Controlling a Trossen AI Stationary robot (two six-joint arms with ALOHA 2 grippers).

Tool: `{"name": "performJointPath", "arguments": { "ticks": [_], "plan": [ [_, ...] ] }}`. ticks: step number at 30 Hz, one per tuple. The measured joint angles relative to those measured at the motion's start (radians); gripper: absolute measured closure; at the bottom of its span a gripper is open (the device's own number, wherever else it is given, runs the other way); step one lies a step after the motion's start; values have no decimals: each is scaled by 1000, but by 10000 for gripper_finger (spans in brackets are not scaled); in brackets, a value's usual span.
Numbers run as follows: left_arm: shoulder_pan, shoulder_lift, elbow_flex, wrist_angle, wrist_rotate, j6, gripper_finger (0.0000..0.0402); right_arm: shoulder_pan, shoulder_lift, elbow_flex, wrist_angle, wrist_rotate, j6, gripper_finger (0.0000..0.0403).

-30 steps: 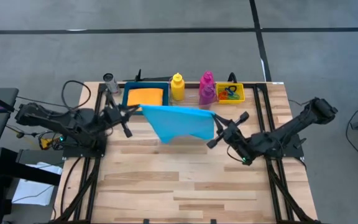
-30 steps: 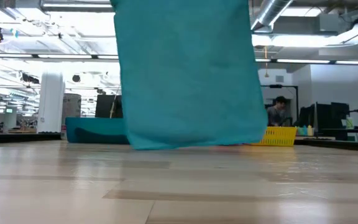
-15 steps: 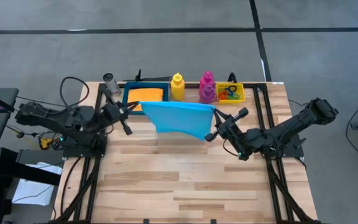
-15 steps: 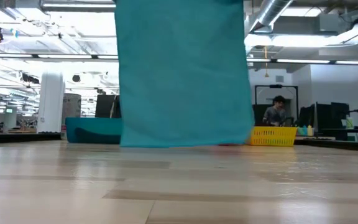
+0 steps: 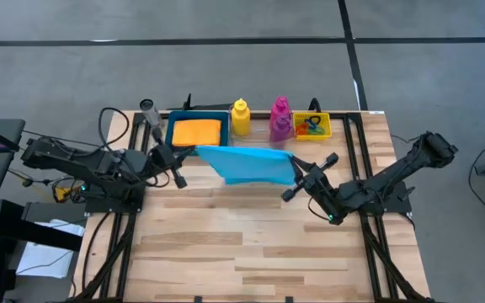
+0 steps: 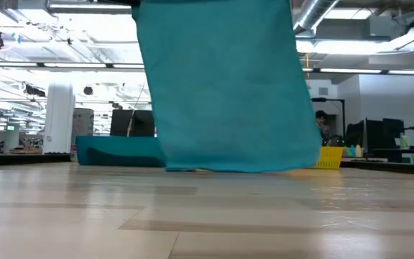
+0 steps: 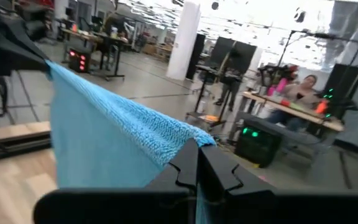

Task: Pick & Place Sports Items
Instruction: Fold the blue towel

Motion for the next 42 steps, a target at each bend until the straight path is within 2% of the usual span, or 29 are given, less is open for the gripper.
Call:
{"name": "performJointPath", "arguments": {
  "ticks": [3, 8, 13, 16, 19, 23, 31, 36, 42],
  "plan": [
    [0, 3, 0, -39, 55, -66, 401, 36, 0, 0, -6, 9, 41, 403],
    [-2, 3, 0, -81, 206, -226, 401, 91, 0, -1, -64, 10, 163, 403],
    [-19, 26, 0, -139, 340, -372, 401, 141, 1, -1, -250, 0, 423, 403],
    [-43, 59, 0, -171, 396, -447, 401, 162, 13, -1, -377, -47, 621, 403],
    [-75, 111, 0, -192, 431, -514, 401, 171, 40, -1, -460, -146, 801, 403],
    [-125, 184, 0, -186, 444, -586, 401, 170, 100, -1, -474, -330, 916, 403],
    [-245, 331, 0, -172, 450, -742, 401, 170, 236, -1, -461, -650, 1031, 403],
    [-312, 416, 0, -141, 514, -808, 401, 170, 304, -1, -448, -813, 1072, 403],
    [-366, 501, 0, -84, 604, -816, 401, 170, 354, -1, -400, -1001, 1074, 403]
  ]
}}
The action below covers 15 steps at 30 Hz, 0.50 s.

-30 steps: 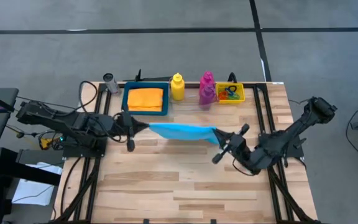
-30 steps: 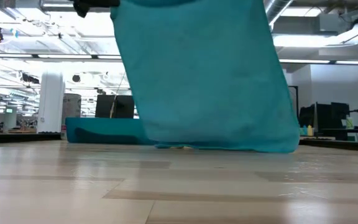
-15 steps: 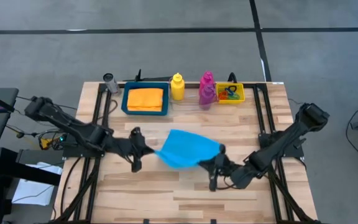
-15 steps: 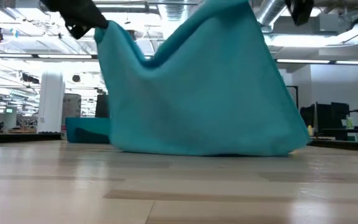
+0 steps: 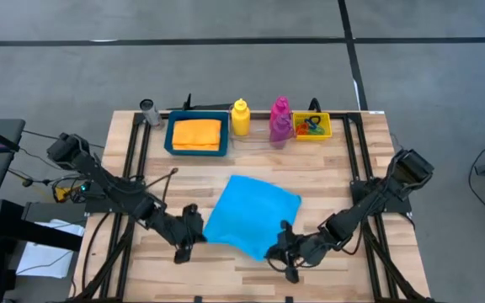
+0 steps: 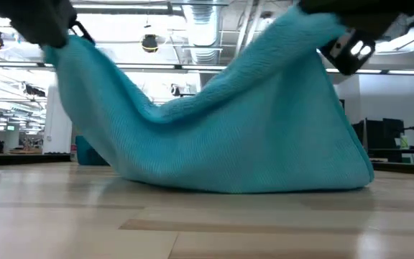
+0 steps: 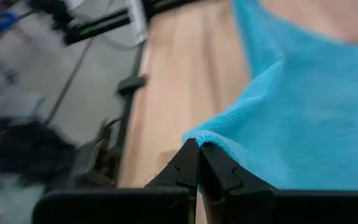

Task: Pick & Place Sports Items
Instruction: Fold the blue towel

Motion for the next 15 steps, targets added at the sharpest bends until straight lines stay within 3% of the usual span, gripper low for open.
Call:
{"name": "performJointPath", "arguments": {
  "ticks": [6, 10, 15],
  "plan": [
    [-30, 78, 0, 67, 151, 8, 401, 10, 18, 0, 22, -137, 43, 403],
    [-40, 119, 0, 103, 228, 39, 401, 28, 18, 0, 28, -118, 45, 403],
    [-40, 154, 0, 156, 240, 72, 391, 40, 17, 0, 45, -87, 45, 399]
  ]
}}
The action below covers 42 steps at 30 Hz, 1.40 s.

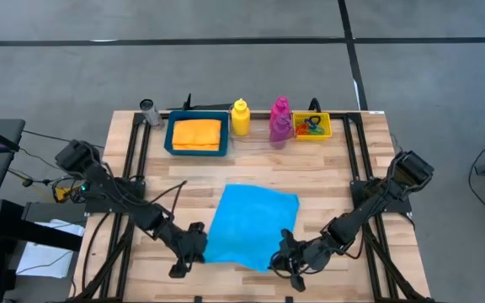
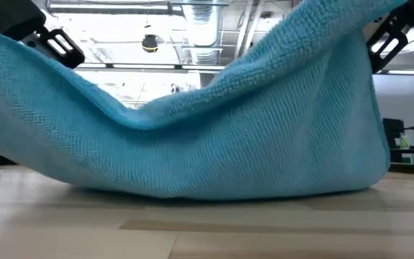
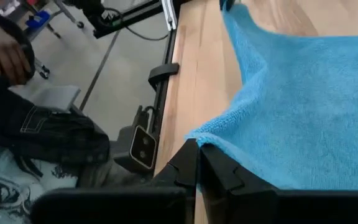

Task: Pick & Place Sports Items
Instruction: Fold the blue towel

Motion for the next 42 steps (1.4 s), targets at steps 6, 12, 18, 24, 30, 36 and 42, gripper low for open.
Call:
{"name": "performJointPath", "arguments": {
  "ticks": [6, 12, 18, 24, 30, 36, 42],
  "plan": [
    [1, 19, 0, 41, -1, 16, 358, 5, 0, 0, 0, 12, -3, 352],
    [0, 18, 0, 80, -6, 18, 302, 5, 0, 0, -2, 12, -4, 286],
    [0, 18, 0, 124, -6, 15, 242, 5, 0, 0, -3, 12, -5, 248],
    [0, 18, 0, 138, -5, 15, 202, 5, 0, 0, -3, 12, -5, 244],
    [1, 18, 0, 138, -6, 16, 190, 13, 0, 0, 1, 5, 48, 244],
    [1, 17, 0, 138, -6, 16, 195, 31, 0, 0, -19, -7, 89, 244],
    [1, 17, 0, 138, -6, 17, 197, 87, 0, 0, -38, -46, 150, 244]
  ]
}}
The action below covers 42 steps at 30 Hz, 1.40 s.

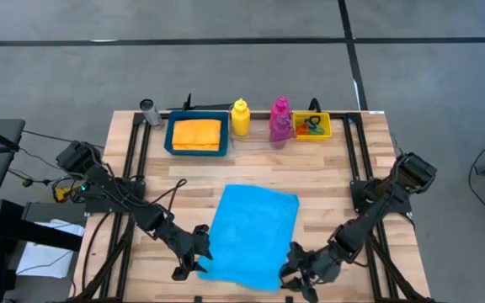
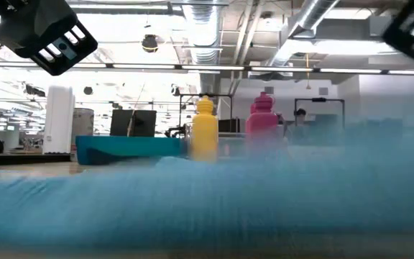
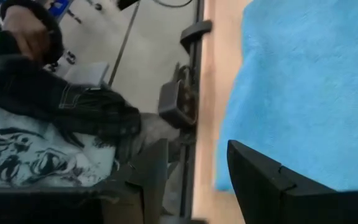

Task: Pick & Place Sports Items
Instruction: Fold the blue towel

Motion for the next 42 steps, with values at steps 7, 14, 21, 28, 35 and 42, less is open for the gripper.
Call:
{"name": "performJointPath", "arguments": {
  "ticks": [7, 14, 21, 28, 35, 42],
  "plan": [
    [0, 0, 0, 0, -53, 32, 198, 38, -1, 0, -3, 0, -72, 244],
    [57, 0, 0, 0, -500, 115, 198, -23, -1, 0, -2, 312, -306, 244],
    [262, 0, 0, -8, -668, 155, 198, -127, -1, 0, -4, 672, -316, 244],
    [438, 49, -105, 90, -444, 156, 198, -202, -1, 0, -70, 568, -315, 244],
    [472, 164, -232, 460, -446, 215, 209, -209, -1, 1, -96, 560, -313, 244],
    [472, 298, -226, 623, -393, 305, 266, -213, -1, 1, -105, 560, -316, 244]
  ]
}}
